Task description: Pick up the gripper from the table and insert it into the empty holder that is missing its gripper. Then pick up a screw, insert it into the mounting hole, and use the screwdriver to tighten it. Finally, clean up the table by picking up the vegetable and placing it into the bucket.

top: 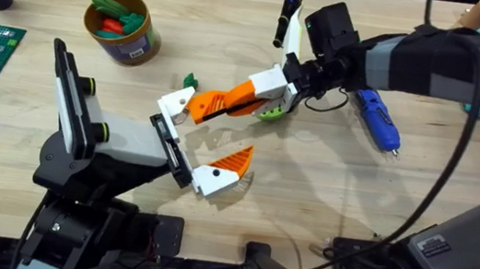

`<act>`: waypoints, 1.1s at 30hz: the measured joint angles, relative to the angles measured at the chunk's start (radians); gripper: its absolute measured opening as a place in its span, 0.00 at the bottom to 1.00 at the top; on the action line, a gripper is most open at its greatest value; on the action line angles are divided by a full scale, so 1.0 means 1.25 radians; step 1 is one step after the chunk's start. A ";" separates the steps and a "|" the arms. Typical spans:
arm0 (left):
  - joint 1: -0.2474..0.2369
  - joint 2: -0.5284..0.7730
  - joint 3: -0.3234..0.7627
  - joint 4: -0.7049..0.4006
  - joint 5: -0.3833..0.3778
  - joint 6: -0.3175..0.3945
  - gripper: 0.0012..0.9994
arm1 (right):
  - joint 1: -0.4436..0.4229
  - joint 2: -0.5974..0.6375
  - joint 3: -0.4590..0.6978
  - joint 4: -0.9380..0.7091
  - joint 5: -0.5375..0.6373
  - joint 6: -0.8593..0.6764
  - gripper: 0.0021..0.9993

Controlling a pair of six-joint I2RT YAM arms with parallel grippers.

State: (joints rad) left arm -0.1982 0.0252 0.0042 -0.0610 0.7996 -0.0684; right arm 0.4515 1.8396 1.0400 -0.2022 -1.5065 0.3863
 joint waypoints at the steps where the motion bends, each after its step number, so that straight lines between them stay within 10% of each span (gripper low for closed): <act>1: 0.000 0.000 0.000 0.000 -0.002 -0.002 0.99 | 0.000 0.003 0.001 -0.001 -0.004 0.003 0.01; 33: 0.010 0.000 0.001 -0.003 -0.019 -0.014 0.99 | 0.031 0.005 -0.001 0.124 0.027 0.090 0.01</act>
State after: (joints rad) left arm -0.1855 0.0254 0.0051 -0.0652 0.7752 -0.0858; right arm 0.4901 1.8458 1.0386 -0.0468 -1.4727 0.4991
